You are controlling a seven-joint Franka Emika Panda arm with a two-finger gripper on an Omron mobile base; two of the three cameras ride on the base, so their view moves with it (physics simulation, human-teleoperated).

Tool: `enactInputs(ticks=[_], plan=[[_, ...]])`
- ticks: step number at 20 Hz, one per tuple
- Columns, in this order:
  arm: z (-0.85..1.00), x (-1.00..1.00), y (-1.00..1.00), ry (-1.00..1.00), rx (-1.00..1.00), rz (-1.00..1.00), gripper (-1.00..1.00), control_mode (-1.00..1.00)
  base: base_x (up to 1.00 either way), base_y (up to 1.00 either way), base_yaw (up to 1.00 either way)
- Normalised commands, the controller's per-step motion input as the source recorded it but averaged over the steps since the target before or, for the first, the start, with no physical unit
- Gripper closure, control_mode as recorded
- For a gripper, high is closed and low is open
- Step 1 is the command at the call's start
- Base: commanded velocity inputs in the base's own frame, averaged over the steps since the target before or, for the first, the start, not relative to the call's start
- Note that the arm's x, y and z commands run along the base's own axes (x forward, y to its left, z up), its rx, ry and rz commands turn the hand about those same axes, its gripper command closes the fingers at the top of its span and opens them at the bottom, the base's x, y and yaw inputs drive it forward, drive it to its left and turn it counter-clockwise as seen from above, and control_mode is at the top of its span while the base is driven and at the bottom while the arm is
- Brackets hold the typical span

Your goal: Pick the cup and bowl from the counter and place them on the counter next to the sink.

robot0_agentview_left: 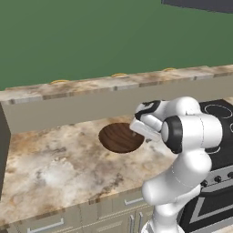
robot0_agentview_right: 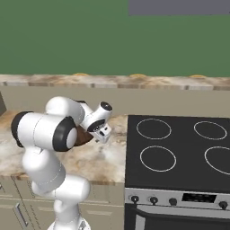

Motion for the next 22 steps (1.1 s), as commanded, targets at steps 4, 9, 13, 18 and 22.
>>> enactInputs(ticks=[4, 9, 13, 18, 22], plan=[[-0.13, 0.03, 0.06, 0.0, 0.0, -0.02, -1.0, -1.0, 0.0, 0.0, 0.0], [0.0, 0.0, 0.07, 0.03, 0.0, -0.01, -1.0, -1.0, 0.0, 0.0, 0.0], [0.0, 0.0, 0.08, 0.03, 0.0, 0.0, 1.0, -1.0, 0.0, 0.0, 0.0], [0.0, 0.0, 0.0, 0.0, 0.0, 0.0, 1.0, -1.0, 0.0, 0.0, 0.0], [0.0, 0.0, 0.0, 0.0, 0.0, 0.0, 1.0, -1.0, 0.0, 0.0, 0.0]])
